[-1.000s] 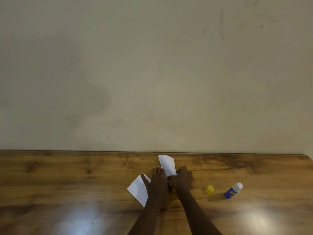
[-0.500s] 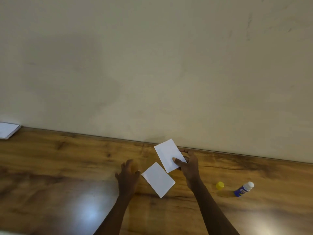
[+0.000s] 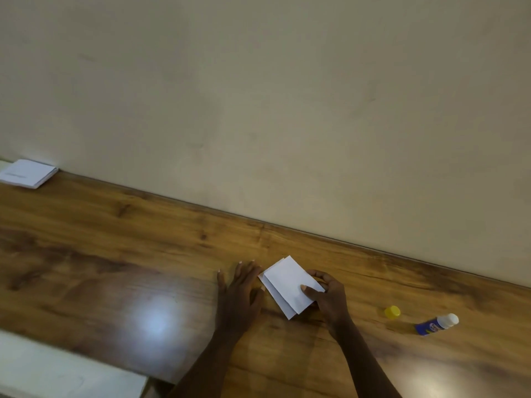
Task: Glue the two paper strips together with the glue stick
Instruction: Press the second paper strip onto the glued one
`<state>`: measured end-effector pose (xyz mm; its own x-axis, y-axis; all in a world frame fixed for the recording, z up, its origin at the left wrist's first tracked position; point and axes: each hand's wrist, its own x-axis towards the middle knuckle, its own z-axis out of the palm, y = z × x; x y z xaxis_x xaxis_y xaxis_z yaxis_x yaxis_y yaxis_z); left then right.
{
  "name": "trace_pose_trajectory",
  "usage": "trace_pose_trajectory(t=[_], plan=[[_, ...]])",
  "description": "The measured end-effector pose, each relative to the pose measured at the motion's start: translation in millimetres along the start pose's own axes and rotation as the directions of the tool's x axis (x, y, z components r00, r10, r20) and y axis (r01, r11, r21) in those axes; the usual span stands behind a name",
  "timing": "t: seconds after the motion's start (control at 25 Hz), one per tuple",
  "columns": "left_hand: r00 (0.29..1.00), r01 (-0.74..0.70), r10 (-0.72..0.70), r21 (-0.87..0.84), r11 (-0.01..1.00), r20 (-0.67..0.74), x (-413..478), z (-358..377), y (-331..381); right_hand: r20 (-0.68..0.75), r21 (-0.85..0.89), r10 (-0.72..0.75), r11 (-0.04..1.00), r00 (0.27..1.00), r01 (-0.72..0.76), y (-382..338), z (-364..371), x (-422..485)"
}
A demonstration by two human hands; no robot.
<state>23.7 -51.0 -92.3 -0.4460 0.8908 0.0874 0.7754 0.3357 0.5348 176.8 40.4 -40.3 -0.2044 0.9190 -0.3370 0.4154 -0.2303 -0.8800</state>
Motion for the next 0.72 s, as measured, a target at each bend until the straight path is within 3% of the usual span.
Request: trace_pose_trajectory(t=[0.72], plan=[[0.998, 0.016, -0.022, 0.083, 0.996, 0.065, 2, 0, 2, -0.067, -0.146, 0.002, 0.989, 0.998, -0.012, 4, 17, 3]])
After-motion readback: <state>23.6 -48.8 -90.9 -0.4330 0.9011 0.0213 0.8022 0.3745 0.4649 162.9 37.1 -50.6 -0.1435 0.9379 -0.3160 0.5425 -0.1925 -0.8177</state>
